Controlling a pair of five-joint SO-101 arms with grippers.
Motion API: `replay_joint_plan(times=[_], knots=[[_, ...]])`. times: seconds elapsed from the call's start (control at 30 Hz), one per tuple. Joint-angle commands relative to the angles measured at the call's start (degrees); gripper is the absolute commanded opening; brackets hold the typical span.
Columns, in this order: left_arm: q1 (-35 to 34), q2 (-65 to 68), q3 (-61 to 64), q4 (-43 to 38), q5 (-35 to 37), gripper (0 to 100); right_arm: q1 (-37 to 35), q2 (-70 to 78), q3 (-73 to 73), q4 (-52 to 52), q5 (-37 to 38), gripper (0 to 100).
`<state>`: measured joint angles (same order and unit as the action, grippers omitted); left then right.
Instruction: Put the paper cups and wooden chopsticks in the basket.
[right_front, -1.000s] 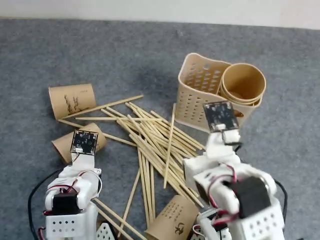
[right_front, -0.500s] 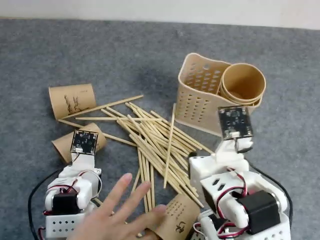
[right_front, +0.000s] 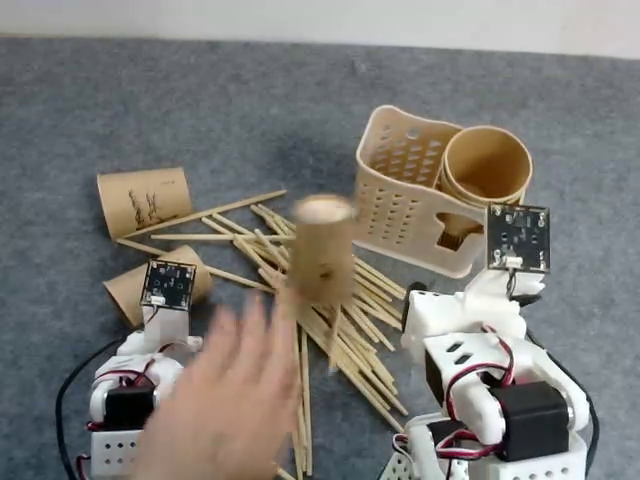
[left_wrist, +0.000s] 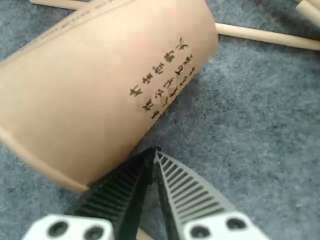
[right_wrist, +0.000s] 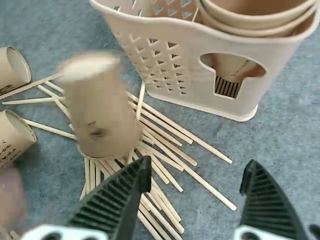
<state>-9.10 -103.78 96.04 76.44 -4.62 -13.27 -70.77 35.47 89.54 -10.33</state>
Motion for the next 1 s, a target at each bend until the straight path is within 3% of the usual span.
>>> replay_joint_plan(times=[0.0,0.57,0.83,0.97], knots=[[-0.48,-0.31,1.10,0.44,0.35,1,0.31,-0.57,-2.77,-0.84,0.26,28.5],[-0.48,-0.31,1.10,0.44,0.35,1,0.22,-0.57,-2.07,-0.84,0.26,28.5],[-0.48,-0.31,1.10,0.44,0.35,1,-0.13,-0.13,1.80,-5.93,0.70,28.5],[-0.48,-0.31,1.10,0.44,0.35,1,-5.58,1.10,1.63,-6.20,3.16,28.5]])
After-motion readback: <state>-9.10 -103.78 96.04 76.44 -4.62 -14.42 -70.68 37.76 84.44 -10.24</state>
